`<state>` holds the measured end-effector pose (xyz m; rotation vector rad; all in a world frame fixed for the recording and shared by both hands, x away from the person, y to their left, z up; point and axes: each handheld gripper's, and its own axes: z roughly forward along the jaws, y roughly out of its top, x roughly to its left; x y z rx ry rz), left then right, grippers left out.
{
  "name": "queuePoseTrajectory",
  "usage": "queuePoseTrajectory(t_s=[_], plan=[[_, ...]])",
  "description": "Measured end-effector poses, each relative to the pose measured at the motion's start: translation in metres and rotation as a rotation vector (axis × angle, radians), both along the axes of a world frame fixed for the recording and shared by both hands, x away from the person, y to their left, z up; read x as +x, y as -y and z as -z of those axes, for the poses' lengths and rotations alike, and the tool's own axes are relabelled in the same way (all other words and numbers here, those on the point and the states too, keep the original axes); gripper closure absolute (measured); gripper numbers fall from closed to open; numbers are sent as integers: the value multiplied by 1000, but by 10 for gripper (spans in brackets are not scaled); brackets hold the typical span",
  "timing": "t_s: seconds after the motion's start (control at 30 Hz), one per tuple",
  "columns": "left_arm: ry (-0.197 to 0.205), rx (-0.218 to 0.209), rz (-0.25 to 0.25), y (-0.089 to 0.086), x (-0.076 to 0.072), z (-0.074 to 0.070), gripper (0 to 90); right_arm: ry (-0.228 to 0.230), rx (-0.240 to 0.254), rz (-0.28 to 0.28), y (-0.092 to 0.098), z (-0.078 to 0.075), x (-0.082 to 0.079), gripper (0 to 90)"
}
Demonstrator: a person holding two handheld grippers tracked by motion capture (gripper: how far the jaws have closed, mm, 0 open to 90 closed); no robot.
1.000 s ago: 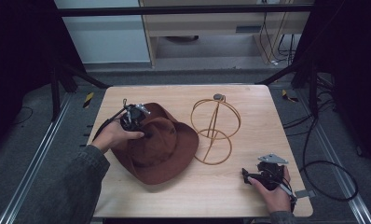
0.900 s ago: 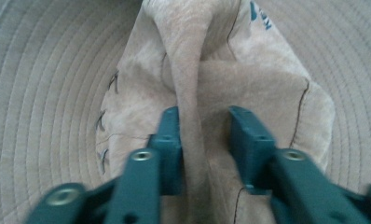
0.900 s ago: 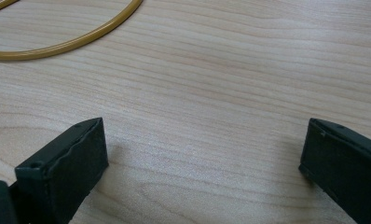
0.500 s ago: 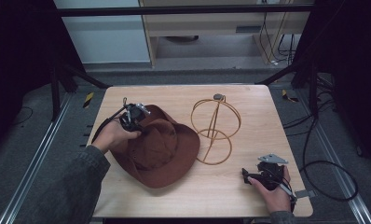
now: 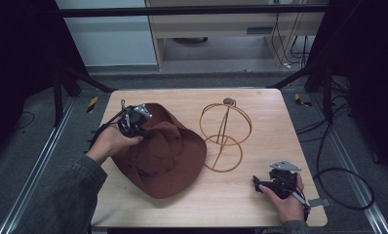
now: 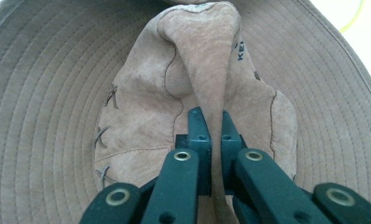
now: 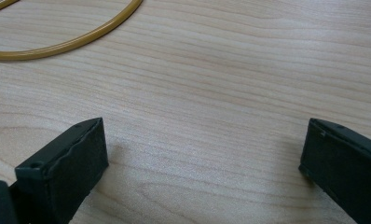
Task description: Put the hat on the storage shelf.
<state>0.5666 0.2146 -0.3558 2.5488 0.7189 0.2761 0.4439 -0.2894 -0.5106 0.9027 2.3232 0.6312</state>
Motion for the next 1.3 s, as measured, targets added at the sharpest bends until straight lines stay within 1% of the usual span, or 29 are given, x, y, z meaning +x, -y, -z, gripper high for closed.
queuePoseTrajectory(t_s=[0.27,0.33,0.37,0.47,0.6,0.63,0.67,0.73,0.8,0.93,1.0,1.03,1.07,1.17,1.3], plan=[[37,-18,5,-10,-17,-20,884,2,0,-5,0,0,0,7],[40,-17,5,-11,-19,-22,884,2,-1,-5,0,0,0,8],[45,-19,5,-14,-22,-26,884,2,0,-5,0,0,0,7],[56,-29,1,-22,-27,-32,884,2,-1,-5,0,0,0,7],[63,-36,2,-27,-33,-37,884,2,-1,-5,0,0,0,7],[71,-38,4,-29,-38,-42,884,2,-1,-5,0,0,0,8],[71,-38,4,-29,-38,-42,884,2,-1,-6,0,0,0,7],[90,-46,9,-33,-44,-50,883,2,-1,-6,0,0,0,7],[101,-56,8,-34,-48,-55,883,2,-1,-6,0,0,0,7],[124,-78,21,-40,-57,-67,882,2,-1,-6,0,0,0,7],[127,-84,26,-41,-59,-69,881,2,-1,-6,0,0,0,8],[138,-99,38,-44,-64,-74,881,2,-1,-5,0,0,0,7],[145,-111,40,-46,-66,-77,881,2,-1,-6,0,0,0,7],[158,-129,57,-50,-73,-84,880,0,2,1,0,0,0,7],[174,-146,69,-54,-80,-91,879,3,-4,-6,0,0,1,7]])
